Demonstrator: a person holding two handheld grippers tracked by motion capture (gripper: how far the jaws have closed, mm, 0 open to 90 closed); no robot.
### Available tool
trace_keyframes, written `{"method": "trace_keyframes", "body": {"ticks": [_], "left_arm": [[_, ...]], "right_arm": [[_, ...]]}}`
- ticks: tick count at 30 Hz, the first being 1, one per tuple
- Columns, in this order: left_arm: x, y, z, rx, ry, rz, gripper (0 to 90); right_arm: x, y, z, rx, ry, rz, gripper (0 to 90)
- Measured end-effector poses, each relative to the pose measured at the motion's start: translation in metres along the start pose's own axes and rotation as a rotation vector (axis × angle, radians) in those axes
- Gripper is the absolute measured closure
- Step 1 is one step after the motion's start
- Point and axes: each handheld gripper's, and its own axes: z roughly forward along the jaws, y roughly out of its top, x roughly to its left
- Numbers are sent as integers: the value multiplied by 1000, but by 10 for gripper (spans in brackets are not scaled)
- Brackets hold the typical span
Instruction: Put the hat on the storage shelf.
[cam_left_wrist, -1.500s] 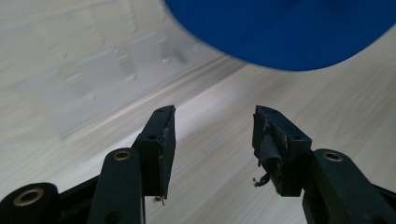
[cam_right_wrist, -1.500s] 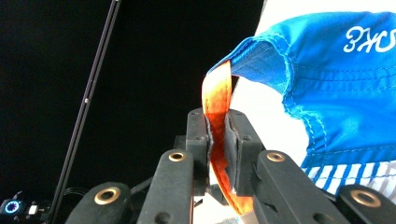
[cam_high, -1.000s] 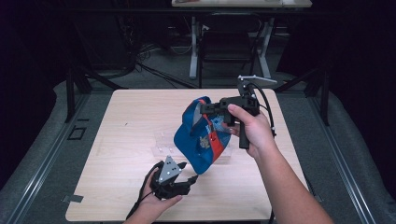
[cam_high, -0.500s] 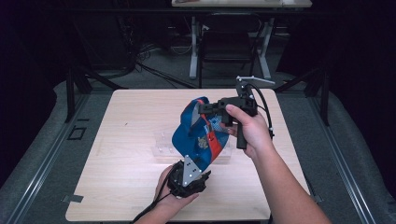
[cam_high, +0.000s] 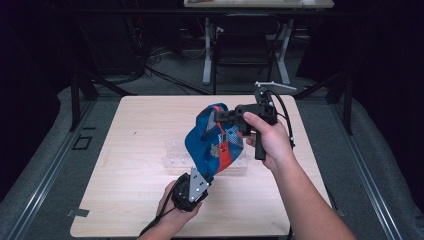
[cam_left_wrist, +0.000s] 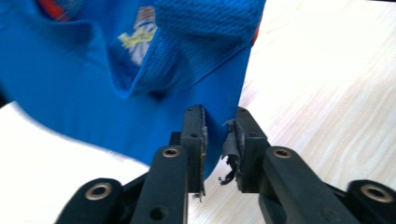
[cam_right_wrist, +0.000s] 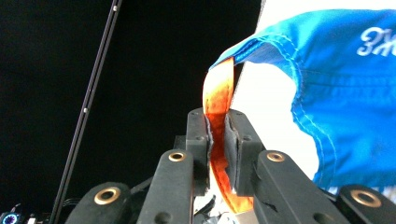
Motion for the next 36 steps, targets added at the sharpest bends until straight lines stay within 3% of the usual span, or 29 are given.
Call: {"method": "trace_keyframes", "body": {"ticks": [8, 16, 23, 25, 36], "left_arm": [[5, -4, -11, -15, 43, 42, 850], [15, -5, -14, -32, 65, 35, 880], [30, -6, -12, -65, 35, -16, 882], [37, -8, -11, -90, 22, -56, 882], [50, -10, -5, -130, -31, -134, 882]], "right_arm": [[0, 2, 0, 0, -4, 0, 807], [2, 3, -1, -7, -7, -4, 807], [1, 4, 1, -9, -7, -2, 808], [1, 4, 2, -9, -7, -3, 808], [1, 3, 6, -3, -9, -10, 809]]}}
